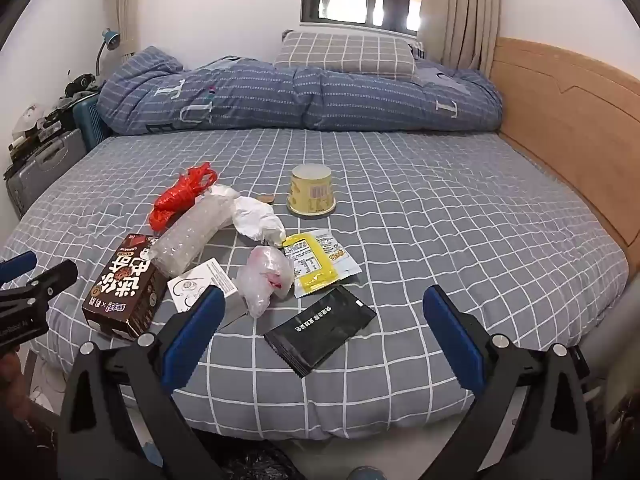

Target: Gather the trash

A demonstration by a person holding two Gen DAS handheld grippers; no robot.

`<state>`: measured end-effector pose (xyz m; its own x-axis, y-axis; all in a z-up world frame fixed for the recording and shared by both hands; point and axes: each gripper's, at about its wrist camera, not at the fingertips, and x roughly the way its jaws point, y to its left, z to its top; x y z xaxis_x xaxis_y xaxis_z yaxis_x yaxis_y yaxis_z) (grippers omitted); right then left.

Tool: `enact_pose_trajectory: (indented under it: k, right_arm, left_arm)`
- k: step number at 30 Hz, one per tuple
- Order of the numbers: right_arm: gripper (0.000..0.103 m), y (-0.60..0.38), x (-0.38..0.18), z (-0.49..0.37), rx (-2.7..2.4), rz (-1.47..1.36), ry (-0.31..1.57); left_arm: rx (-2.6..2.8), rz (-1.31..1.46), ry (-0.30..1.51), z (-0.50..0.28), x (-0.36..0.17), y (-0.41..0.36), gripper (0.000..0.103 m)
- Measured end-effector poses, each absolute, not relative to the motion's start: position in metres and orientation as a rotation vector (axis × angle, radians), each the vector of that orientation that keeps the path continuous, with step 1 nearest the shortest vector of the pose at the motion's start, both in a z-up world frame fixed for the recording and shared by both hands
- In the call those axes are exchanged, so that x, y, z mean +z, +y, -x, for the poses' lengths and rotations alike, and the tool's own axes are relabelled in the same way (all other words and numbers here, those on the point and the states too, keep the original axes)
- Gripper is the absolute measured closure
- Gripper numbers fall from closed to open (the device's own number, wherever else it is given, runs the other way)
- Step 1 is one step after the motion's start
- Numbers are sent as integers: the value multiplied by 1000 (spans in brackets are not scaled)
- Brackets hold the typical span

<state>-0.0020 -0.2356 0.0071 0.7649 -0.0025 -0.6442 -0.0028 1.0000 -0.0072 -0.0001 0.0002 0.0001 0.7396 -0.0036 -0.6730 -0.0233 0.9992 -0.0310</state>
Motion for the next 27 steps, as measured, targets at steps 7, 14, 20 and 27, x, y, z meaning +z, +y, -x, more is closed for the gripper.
enact_pose_trajectory:
  k: [7,14,20,27]
  right_arm:
    - [8,-235,2,1,3,5,698]
    - [8,-239,5,2,-3,4,702]
    - [8,-233,1,3,-8,11,704]
    - [8,-233,0,1,-7,7,711]
  left_arm:
    - [8,25,736,3,1,-2,6]
    - [17,25,737,-3,-5,-3,6]
    - [17,34,745,-4,-3,3,6]
    - [13,38,758,-6,-6,4,6]
